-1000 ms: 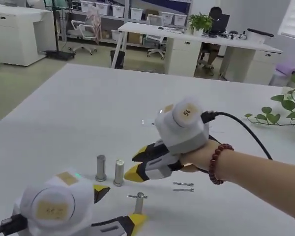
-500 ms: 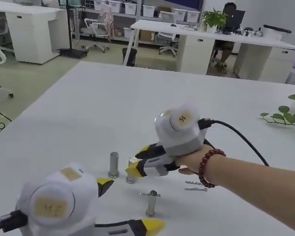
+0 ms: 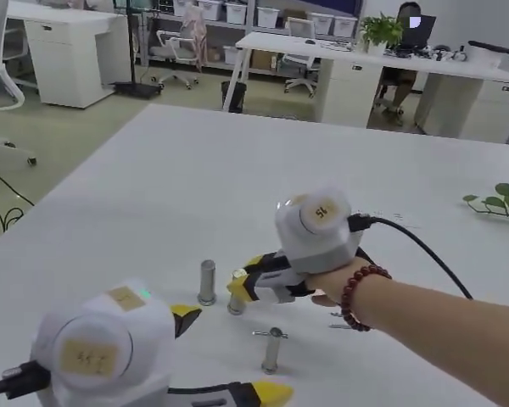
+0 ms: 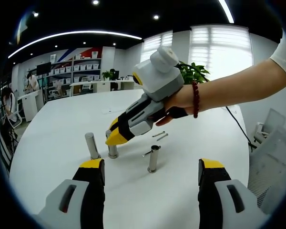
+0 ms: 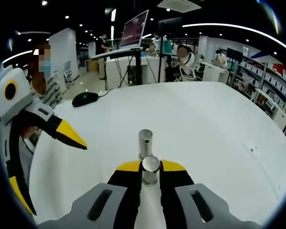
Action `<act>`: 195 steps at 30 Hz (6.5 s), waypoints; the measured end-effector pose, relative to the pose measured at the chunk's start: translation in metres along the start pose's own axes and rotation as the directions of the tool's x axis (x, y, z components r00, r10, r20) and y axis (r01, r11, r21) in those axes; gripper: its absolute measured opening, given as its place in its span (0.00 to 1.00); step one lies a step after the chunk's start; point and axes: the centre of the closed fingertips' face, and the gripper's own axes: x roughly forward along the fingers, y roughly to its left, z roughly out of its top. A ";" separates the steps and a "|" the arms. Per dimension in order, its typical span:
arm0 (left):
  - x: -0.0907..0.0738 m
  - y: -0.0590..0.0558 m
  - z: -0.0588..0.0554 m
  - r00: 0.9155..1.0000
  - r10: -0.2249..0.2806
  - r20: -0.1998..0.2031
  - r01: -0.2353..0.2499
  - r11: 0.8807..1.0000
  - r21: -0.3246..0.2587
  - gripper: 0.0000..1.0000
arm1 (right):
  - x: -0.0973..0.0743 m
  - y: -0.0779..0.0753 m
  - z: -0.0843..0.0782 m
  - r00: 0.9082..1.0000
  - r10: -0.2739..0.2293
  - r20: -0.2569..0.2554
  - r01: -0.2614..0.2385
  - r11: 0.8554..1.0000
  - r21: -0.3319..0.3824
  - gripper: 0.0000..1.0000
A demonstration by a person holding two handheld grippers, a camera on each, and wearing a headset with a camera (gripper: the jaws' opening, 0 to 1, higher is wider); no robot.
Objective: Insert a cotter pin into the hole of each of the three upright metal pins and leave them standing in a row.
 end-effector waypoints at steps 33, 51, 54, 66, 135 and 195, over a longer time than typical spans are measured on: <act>-0.010 -0.013 0.001 1.000 -0.028 0.008 0.028 1.000 0.005 0.84 | -0.049 -0.002 -0.020 0.998 -0.051 -0.036 0.053 0.997 0.048 0.13; -0.019 -0.019 0.006 0.999 -0.043 0.029 0.042 0.999 0.011 0.96 | -0.094 0.009 -0.052 0.995 -0.067 -0.070 0.072 0.995 0.073 0.13; -0.020 -0.019 0.007 0.999 -0.041 0.028 0.040 0.999 0.016 0.97 | -0.100 0.014 -0.057 0.995 -0.067 -0.070 0.072 0.995 0.074 0.13; -0.023 -0.026 0.007 0.999 -0.040 0.024 0.039 0.999 0.031 0.99 | -0.120 0.042 -0.071 0.997 -0.049 -0.057 0.053 0.997 0.064 0.13; -0.031 -0.038 0.005 0.999 -0.043 0.019 0.042 0.998 0.045 0.95 | -0.158 0.026 -0.066 0.999 -0.042 0.001 0.041 0.986 0.159 0.26; -0.026 -0.027 -0.003 1.000 -0.027 0.011 0.027 0.999 0.030 0.82 | -0.105 -0.053 -0.144 0.909 0.036 -0.416 -0.062 0.997 -0.048 0.07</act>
